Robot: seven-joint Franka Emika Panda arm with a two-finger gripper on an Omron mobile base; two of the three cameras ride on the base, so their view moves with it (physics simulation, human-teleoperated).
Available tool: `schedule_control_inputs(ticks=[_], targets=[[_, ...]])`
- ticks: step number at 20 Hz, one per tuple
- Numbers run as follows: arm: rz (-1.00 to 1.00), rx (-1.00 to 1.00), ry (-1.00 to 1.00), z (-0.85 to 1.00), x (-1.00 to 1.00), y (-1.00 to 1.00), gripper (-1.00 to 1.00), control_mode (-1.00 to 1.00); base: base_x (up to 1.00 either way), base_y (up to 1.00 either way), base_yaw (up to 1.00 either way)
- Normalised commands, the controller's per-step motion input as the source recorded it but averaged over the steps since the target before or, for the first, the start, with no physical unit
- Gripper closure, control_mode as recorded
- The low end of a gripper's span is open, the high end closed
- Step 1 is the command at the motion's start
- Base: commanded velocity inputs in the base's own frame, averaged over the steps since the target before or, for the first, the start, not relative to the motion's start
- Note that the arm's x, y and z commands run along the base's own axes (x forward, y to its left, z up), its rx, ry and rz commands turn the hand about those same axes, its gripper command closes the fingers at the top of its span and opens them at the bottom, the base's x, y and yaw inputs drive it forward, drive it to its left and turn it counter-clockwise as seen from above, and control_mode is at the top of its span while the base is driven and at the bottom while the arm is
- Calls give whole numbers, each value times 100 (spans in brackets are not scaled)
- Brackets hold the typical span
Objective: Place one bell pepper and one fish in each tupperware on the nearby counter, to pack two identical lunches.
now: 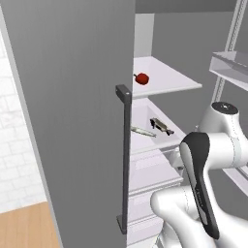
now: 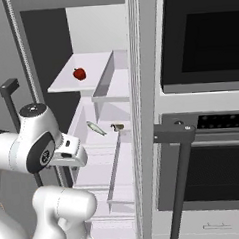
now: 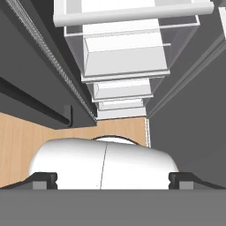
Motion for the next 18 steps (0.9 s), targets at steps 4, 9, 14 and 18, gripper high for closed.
schedule_control_inputs(ticks=[4,9,14,18], targets=[[0,0,0,0,0,0,-100,100,0,0,0],[0,0,0,0,0,0,-100,100,0,0,0],[0,0,0,0,21,1,-100,-100,1,0,0],[4,0,-6,0,69,4,-100,-100,0,0,0]])
